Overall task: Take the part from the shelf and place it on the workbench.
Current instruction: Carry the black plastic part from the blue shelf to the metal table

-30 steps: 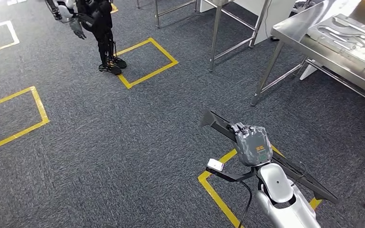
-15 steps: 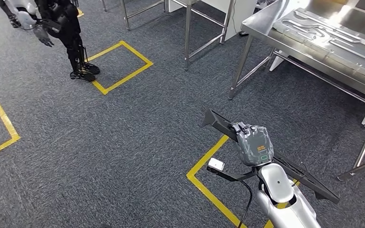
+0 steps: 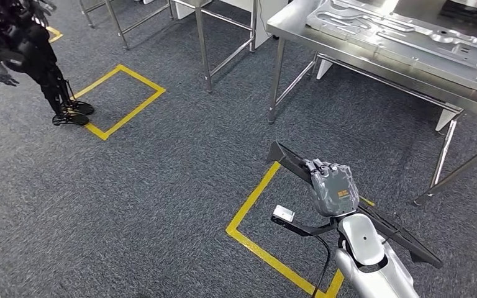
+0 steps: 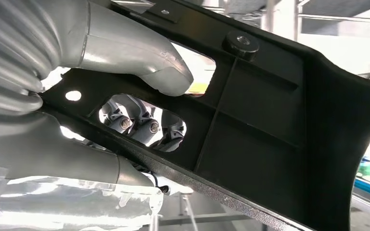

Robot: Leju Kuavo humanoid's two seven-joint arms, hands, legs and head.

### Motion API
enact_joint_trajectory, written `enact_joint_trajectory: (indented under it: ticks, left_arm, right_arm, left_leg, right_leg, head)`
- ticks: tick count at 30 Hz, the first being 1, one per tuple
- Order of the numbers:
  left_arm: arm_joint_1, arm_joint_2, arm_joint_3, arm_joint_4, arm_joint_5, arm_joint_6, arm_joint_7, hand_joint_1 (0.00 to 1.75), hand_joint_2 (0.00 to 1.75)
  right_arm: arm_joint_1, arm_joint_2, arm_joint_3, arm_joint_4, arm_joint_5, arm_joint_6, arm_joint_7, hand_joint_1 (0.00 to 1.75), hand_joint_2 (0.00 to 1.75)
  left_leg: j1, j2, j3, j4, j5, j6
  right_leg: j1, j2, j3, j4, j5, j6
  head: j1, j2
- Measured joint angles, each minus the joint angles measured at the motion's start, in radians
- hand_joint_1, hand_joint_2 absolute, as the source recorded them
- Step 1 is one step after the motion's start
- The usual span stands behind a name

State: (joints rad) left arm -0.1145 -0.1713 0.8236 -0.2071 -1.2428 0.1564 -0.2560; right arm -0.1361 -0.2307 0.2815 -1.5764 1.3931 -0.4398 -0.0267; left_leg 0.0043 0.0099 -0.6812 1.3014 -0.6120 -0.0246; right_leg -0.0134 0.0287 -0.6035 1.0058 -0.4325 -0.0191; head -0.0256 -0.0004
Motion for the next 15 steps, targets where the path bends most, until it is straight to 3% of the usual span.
enact_joint_trajectory:
  ticks: [1, 2, 4, 6, 8, 9, 11, 13, 15]
  left_arm:
    - [0.001, 0.000, 0.000, 0.000, 0.000, 0.000, 0.000, 0.00, 1.75]
    - [0.000, 0.000, 0.000, 0.000, 0.000, 0.000, 0.000, 0.00, 1.75]
    - [-0.001, 0.001, 0.000, 0.000, 0.000, 0.000, 0.000, 0.00, 1.75]
    - [-0.001, 0.002, 0.000, 0.000, 0.000, 0.000, -0.001, 0.00, 1.75]
    - [-0.001, 0.002, 0.000, 0.000, 0.001, -0.001, -0.004, 0.00, 1.75]
    - [-0.003, 0.002, 0.000, 0.000, 0.002, -0.002, -0.007, 0.00, 1.75]
    - [-0.006, 0.002, 0.000, 0.000, 0.004, -0.004, -0.015, 0.00, 1.75]
    - [-0.005, 0.002, 0.001, 0.000, 0.009, -0.005, -0.022, 0.00, 1.75]
    - [-0.001, 0.002, 0.001, 0.000, 0.013, -0.007, -0.025, 0.00, 1.75]
  right_arm:
    - [0.001, 0.001, 0.000, 0.000, 0.000, 0.000, 0.000, 1.75, 1.75]
    - [0.001, 0.002, 0.000, 0.000, 0.000, 0.000, 0.000, 1.75, 1.75]
    - [0.000, 0.003, 0.000, 0.000, 0.000, 0.000, 0.000, 1.75, 1.75]
    - [0.000, 0.003, 0.000, 0.000, 0.000, 0.000, 0.000, 1.75, 1.75]
    - [0.001, 0.003, 0.000, 0.000, 0.000, 0.000, 0.000, 1.75, 1.75]
    - [0.003, 0.003, -0.001, 0.000, 0.000, 0.000, 0.000, 1.75, 1.75]
    - [0.001, 0.003, -0.005, 0.000, -0.002, -0.001, 0.001, 1.75, 1.75]
    - [-0.001, 0.003, -0.007, 0.000, -0.005, -0.001, 0.004, 1.75, 1.75]
    - [-0.001, 0.004, -0.010, 0.001, -0.008, 0.000, 0.007, 1.75, 1.75]
  left_leg:
    - [0.000, -0.002, 0.003, -0.016, 0.022, 0.001]
    - [0.001, -0.007, 0.025, -0.071, 0.061, 0.003]
    - [0.005, -0.043, 0.085, -0.213, 0.126, 0.010]
    - [0.007, -0.071, 0.114, -0.280, 0.143, 0.017]
    - [0.006, -0.060, 0.118, -0.285, 0.144, 0.027]
    - [0.006, -0.050, 0.121, -0.291, 0.148, 0.034]
    - [0.009, -0.030, 0.125, -0.303, 0.155, 0.047]
    - [0.007, -0.010, 0.126, -0.306, 0.156, 0.053]
    - [0.006, 0.013, 0.125, -0.305, 0.154, 0.053]
  right_leg:
    - [0.000, 0.014, 0.001, 0.001, 0.000, 0.000]
    - [0.000, 0.027, 0.001, 0.004, -0.001, 0.002]
    - [0.001, 0.051, 0.000, 0.011, -0.004, 0.008]
    - [0.001, 0.071, -0.007, 0.015, -0.004, 0.019]
    - [-0.002, 0.088, -0.011, 0.012, 0.001, 0.033]
    - [-0.002, 0.078, -0.013, 0.015, -0.001, 0.039]
    - [0.000, 0.030, -0.037, 0.065, -0.034, 0.047]
    - [-0.001, -0.013, -0.095, 0.187, -0.097, 0.052]
    - [-0.003, -0.022, -0.143, 0.285, -0.126, 0.057]
  head:
    - [0.000, 0.000]
    - [0.000, 0.000]
    - [0.000, 0.000]
    - [0.000, 0.000]
    - [0.000, 0.000]
    - [0.000, 0.000]
    - [0.000, 0.000]
    - [0.000, 0.000]
    - [0.000, 0.000]
